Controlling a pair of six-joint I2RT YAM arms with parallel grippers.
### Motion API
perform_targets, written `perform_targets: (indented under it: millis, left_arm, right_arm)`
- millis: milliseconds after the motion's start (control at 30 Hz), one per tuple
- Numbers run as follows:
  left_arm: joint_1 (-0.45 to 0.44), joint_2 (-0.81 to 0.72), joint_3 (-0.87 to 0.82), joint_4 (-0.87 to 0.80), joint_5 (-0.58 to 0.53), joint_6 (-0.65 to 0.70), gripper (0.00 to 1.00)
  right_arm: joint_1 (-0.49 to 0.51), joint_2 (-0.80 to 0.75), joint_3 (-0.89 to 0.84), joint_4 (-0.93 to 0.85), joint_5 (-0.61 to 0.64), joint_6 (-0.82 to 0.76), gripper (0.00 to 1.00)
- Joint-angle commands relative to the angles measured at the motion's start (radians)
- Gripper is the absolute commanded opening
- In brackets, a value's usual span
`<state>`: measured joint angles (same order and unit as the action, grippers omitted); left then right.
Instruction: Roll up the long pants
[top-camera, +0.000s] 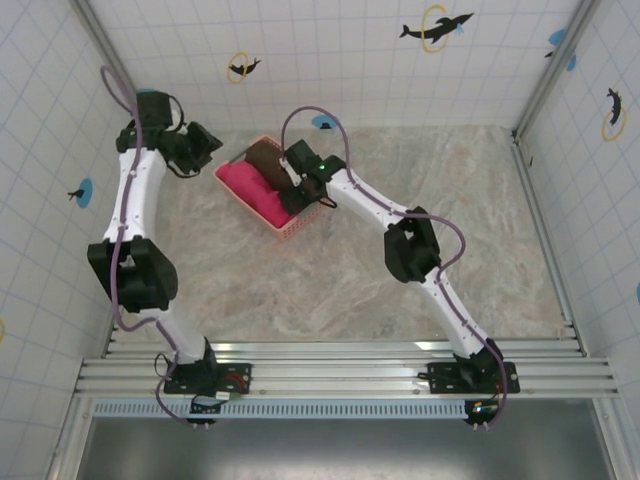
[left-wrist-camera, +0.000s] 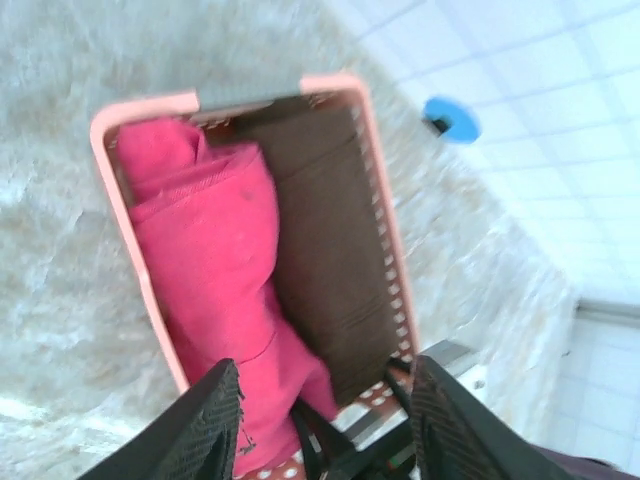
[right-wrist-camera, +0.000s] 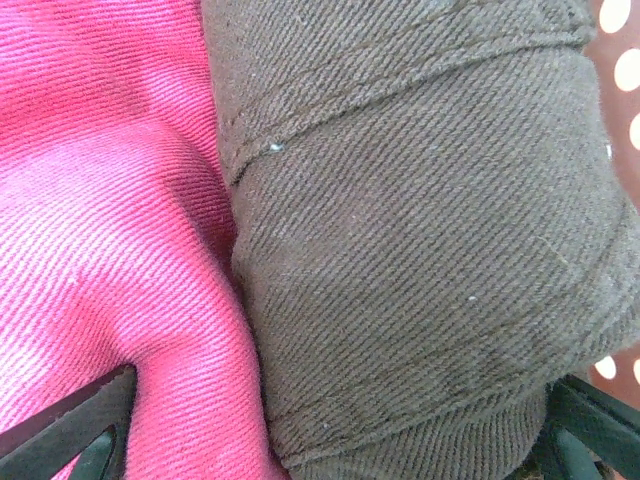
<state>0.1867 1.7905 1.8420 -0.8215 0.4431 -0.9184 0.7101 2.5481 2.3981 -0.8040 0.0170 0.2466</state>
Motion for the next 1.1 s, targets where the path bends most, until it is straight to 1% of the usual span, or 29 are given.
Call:
perform_targets:
  millis: [0,67,100,133,200,333,433,500,533,567,600,633,667,700,767,833,900,933,967,1000,1067]
  left_arm:
    - [0.006,-0.037,-0.037,0.075,0.045,0.054,0.32]
    - [0.008,-0.081,-0.059,0.069,0.022,0.144,0.28]
    - [0.008,-0.110,-0.079,0.062,-0.003,0.181,0.19]
    - [0.008,-0.150,-0.109,0.054,-0.050,0.216,0.00]
    - [0.015,-0.230,-0.177,0.045,-0.151,0.264,0.00]
    - [0.018,-0.405,-0.335,0.078,-0.340,0.368,0.00]
    - [0.018,-0.507,-0.447,0.072,-0.492,0.436,0.00]
    - [0.019,-0.558,-0.535,0.075,-0.568,0.475,0.00]
    - [0.018,-0.580,-0.571,0.081,-0.589,0.498,0.03]
    - [0.017,-0.600,-0.608,0.092,-0.598,0.522,0.12]
    - [0.018,-0.615,-0.638,0.109,-0.605,0.536,0.29]
    - [0.018,-0.632,-0.670,0.115,-0.635,0.529,0.46]
    - [0.019,-0.649,-0.696,0.113,-0.667,0.523,0.80]
    - [0.018,-0.663,-0.716,0.116,-0.684,0.534,0.97]
    - [0.016,-0.703,-0.777,0.147,-0.700,0.571,0.98]
    - [0.014,-0.756,-0.846,0.185,-0.710,0.602,0.98]
    - [0.015,-0.819,-0.933,0.254,-0.697,0.634,0.97]
    - [0.014,-0.856,-0.982,0.288,-0.690,0.644,0.98]
    - [0.014,-0.887,-1.034,0.327,-0.663,0.664,0.98]
    - [0.012,-0.913,-1.073,0.348,-0.641,0.674,0.98]
    - [0.012,-0.959,-1.158,0.386,-0.570,0.696,0.97]
  right_arm:
    - [-0.018,0.001,-0.109,-0.149,0.081,0.023,0.99]
    - [-0.024,-0.063,-0.132,-0.111,0.073,0.021,0.99]
    - [-0.027,-0.092,-0.138,-0.096,0.076,0.017,0.99]
    - [-0.030,-0.127,-0.136,-0.085,0.078,0.009,0.99]
    - [-0.035,-0.200,-0.131,-0.061,0.078,-0.011,0.99]
    - [-0.052,-0.353,-0.077,-0.062,0.118,-0.065,0.99]
    - [-0.068,-0.472,-0.091,-0.071,0.229,-0.084,0.99]
    - [-0.076,-0.566,-0.165,-0.060,0.311,-0.094,0.99]
    - [-0.079,-0.629,-0.236,-0.040,0.358,-0.103,0.99]
    - [-0.083,-0.694,-0.321,-0.012,0.403,-0.113,0.99]
    - [-0.088,-0.752,-0.391,0.017,0.438,-0.122,0.99]
    - [-0.096,-0.819,-0.491,0.049,0.477,-0.132,0.99]
    - [-0.109,-0.890,-0.593,0.088,0.518,-0.135,0.99]
    - [-0.121,-0.951,-0.682,0.129,0.551,-0.132,0.99]
    - [-0.158,-1.101,-0.898,0.232,0.592,-0.138,0.99]
    - [-0.194,-1.246,-1.121,0.369,0.593,-0.173,0.99]
    - [-0.210,-1.381,-1.372,0.580,0.617,-0.267,0.99]
    - [-0.212,-1.442,-1.492,0.682,0.643,-0.347,0.99]
    - [-0.219,-1.493,-1.602,0.729,0.647,-0.403,0.99]
    - [-0.236,-1.532,-1.663,0.732,0.621,-0.421,0.99]
    - [-0.274,-1.619,-1.765,0.740,0.550,-0.384,0.99]
